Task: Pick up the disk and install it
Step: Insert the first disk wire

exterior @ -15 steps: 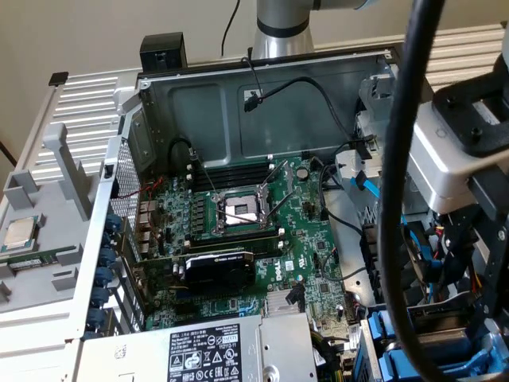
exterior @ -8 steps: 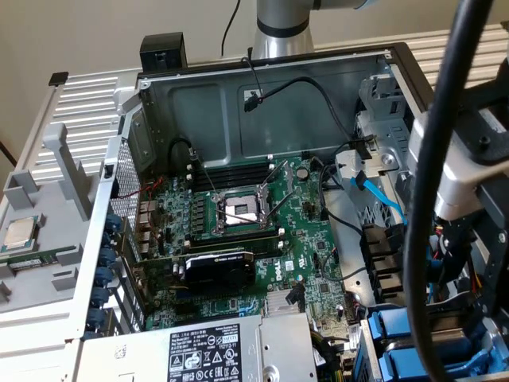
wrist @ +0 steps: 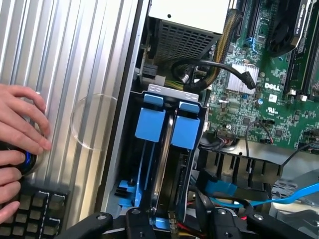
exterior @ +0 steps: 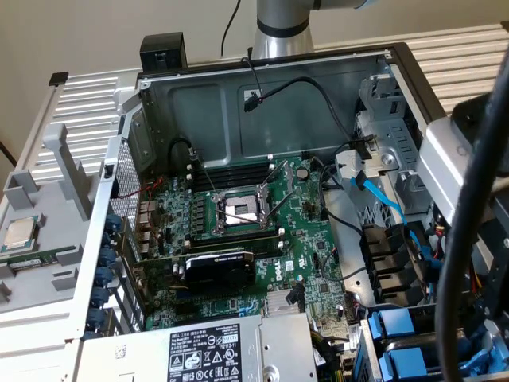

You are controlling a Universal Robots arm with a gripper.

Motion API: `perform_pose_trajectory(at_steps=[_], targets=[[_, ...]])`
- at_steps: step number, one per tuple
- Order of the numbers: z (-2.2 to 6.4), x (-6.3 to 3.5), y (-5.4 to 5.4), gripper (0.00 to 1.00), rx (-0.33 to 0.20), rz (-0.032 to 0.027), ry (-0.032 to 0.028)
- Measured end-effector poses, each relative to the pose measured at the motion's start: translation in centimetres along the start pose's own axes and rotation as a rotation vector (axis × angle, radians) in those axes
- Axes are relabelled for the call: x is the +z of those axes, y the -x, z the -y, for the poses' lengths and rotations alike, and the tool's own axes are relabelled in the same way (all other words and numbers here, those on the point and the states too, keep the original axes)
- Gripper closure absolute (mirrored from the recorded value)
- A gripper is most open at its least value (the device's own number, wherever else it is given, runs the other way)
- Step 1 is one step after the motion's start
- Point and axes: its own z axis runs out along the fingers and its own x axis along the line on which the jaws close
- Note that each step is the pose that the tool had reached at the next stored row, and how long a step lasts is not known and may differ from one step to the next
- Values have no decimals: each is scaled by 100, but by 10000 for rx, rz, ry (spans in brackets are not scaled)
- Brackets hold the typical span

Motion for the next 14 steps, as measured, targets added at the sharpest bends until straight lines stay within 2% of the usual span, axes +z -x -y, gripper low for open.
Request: perform_pose_trajectory(at_steps=[3, 4, 9, 11, 14], targets=[[1, 13, -31, 53, 2, 162, 120], [3, 14, -40, 53, 2, 222, 142], [20, 15, -77, 53, -15, 556, 154], [28, 18, -93, 53, -22, 630, 185], [37, 30, -105, 53, -90, 683, 208]])
